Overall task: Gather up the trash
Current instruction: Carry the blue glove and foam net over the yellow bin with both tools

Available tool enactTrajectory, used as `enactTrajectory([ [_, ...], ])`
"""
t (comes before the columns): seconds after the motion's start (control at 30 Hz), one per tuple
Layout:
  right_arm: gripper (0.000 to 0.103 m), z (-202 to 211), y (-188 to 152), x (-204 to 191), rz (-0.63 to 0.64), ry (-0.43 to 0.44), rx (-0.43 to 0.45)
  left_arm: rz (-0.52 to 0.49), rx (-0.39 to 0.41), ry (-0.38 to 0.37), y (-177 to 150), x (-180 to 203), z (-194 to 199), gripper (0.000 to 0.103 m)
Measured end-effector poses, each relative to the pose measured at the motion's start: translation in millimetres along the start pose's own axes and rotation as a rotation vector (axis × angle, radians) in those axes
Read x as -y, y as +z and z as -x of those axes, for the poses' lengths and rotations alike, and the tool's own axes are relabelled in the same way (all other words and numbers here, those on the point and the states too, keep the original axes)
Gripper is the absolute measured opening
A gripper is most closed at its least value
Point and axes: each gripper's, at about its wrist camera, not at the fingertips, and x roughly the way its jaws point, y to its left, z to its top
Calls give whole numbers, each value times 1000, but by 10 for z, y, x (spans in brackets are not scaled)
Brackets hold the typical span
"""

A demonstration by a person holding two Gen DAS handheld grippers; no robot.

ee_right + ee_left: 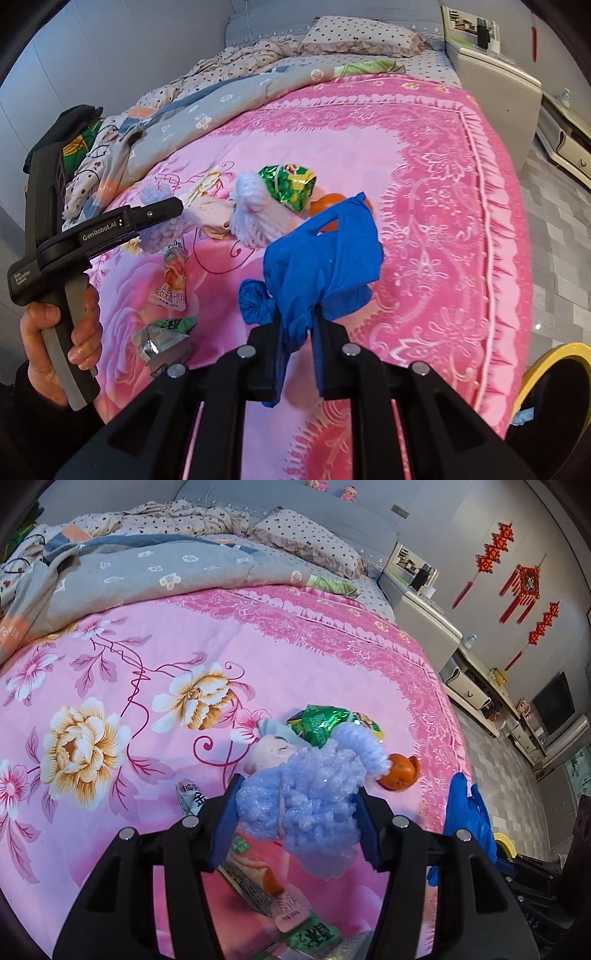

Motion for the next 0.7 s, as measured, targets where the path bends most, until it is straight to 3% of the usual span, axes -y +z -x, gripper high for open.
enactTrajectory([
  [0.27,12,535,-153,252,-39,-20,75,-52,32,-33,-66,338,354,53],
  [0.7,12,1219,-451,683,-120,-71,174,-170,61,-145,-272,1289,837,53],
])
